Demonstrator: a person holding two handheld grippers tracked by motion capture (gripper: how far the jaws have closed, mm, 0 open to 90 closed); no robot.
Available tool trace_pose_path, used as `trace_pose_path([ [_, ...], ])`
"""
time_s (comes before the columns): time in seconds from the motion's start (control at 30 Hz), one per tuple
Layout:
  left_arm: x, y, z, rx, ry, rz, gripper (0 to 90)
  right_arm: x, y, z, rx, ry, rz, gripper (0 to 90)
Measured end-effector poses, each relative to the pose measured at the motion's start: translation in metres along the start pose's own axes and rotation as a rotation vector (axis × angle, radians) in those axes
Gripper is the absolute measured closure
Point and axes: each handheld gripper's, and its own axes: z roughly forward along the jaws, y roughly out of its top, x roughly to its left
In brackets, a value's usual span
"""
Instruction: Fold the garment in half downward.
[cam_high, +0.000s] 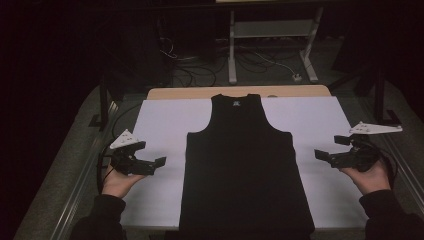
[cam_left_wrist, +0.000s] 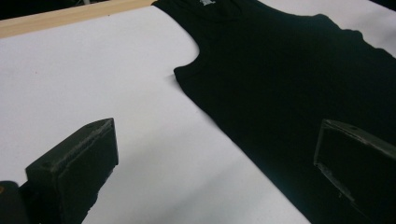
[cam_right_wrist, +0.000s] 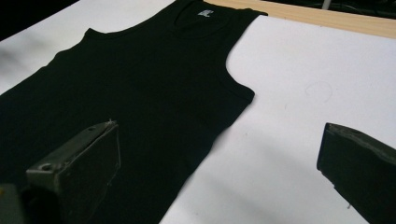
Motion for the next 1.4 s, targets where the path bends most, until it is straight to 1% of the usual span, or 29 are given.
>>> trace_pose_path([
  [0.13,0.003,0.004,-0.001,-0.004,0.002,-0.006,0.0,-0.003,0.004,0.003,0.012,-0.001,-0.003,0.0],
  [0.23,0.005,0.008,0.0,0.002,0.012,0.002,0.0,-0.007,0.006,0.005,0.009,0.006,0.011,0.0],
  [0.37,0.007,0.012,0.002,0.012,0.003,0.009,0.0,-0.01,0.01,0.006,0.024,0.0,0.011,0.0],
  [0.57,0.008,0.016,0.005,0.02,-0.004,-0.001,0.0,-0.012,0.018,0.006,0.029,-0.003,0.002,0.0],
  [0.6,0.008,0.019,0.006,0.018,-0.018,-0.003,0.0,-0.012,0.019,0.007,0.028,-0.003,-0.004,0.0],
  [0.63,0.008,0.019,0.006,0.018,-0.018,-0.003,0.0,-0.012,0.02,0.007,0.03,-0.003,-0.005,0.0],
  [0.67,0.006,0.023,0.007,0.031,-0.024,0.011,0.0,-0.013,0.021,0.007,0.033,-0.003,-0.005,0.0],
  [0.73,0.006,0.024,0.008,0.036,-0.026,0.016,0.0,-0.013,0.022,0.008,0.033,-0.005,-0.006,0.0],
  [0.77,0.005,0.027,0.01,0.044,-0.032,0.027,0.0,-0.014,0.025,0.008,0.037,0.001,-0.005,0.0],
  [0.87,0.005,0.031,0.012,0.048,-0.039,0.031,0.0,-0.014,0.029,0.009,0.039,0.017,-0.007,0.0],
  [0.93,0.005,0.032,0.013,0.05,-0.04,0.032,0.0,-0.014,0.032,0.01,0.043,0.016,-0.017,0.0],
  [1.17,0.007,0.04,0.018,0.063,-0.041,0.034,0.0,-0.015,0.039,0.013,0.054,0.019,-0.024,0.0],
  [1.2,0.007,0.042,0.018,0.065,-0.042,0.04,0.0,-0.015,0.04,0.013,0.058,0.02,-0.024,0.0],
  [1.27,0.007,0.048,0.019,0.053,-0.044,0.042,0.0,-0.016,0.044,0.016,0.06,0.016,-0.03,0.0],
  [1.4,0.008,0.052,0.021,0.056,-0.044,0.044,0.0,-0.015,0.048,0.019,0.058,0.021,-0.034,0.0],
])
